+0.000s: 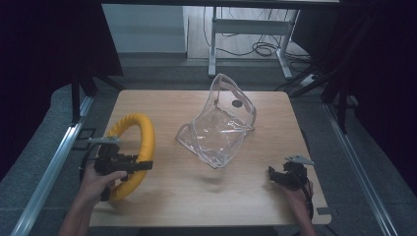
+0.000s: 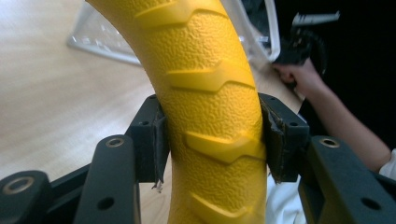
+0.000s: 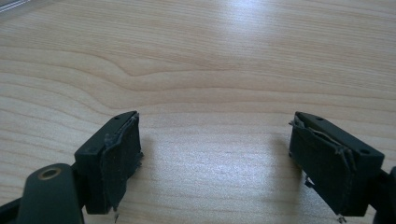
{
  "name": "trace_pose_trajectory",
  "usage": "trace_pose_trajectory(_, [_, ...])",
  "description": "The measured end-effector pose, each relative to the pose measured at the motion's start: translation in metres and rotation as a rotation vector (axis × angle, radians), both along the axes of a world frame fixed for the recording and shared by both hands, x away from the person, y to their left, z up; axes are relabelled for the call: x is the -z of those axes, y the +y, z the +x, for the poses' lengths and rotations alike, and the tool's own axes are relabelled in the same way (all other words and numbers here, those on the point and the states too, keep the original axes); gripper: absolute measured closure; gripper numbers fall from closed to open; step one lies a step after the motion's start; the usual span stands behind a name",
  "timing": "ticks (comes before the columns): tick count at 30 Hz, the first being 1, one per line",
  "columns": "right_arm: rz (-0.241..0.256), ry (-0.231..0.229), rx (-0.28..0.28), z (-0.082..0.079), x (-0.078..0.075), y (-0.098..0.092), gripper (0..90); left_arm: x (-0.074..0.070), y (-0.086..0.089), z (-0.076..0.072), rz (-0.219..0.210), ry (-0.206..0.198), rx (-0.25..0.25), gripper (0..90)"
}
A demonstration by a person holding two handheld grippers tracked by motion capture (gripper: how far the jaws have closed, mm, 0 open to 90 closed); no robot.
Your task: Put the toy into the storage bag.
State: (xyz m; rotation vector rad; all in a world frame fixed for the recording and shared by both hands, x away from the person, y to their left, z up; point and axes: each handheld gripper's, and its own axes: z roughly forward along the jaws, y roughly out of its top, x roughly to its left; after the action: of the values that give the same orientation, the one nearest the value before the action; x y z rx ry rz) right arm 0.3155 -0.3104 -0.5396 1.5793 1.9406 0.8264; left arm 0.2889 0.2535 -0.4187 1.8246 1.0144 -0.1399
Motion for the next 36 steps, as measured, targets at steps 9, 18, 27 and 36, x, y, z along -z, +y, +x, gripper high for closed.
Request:
trace_pose_trajectory(9, [0.001, 0.001, -0.001, 0.0, 0.0, 0.0, 16.8, -0.013, 0.007, 0.0, -0.03, -0.075, -0.036, 48.5])
trace_pose_trajectory(18, [0.001, 0.0, -0.002, 0.0, 0.0, 0.0, 16.8, -0.027, 0.01, 0.002, -0.079, -0.165, -0.065, 48.7])
trace_pose_trajectory(27, [0.002, -0.002, -0.003, 0.0, 0.0, 0.0, 16.8, -0.033, 0.005, 0.005, -0.135, -0.208, -0.078, 48.8])
trace_pose_trajectory(36, [-0.002, -0.004, -0.007, 0.0, 0.0, -0.001, 16.7, -0.043, 0.0, 0.003, -0.152, -0.268, -0.123, 48.8])
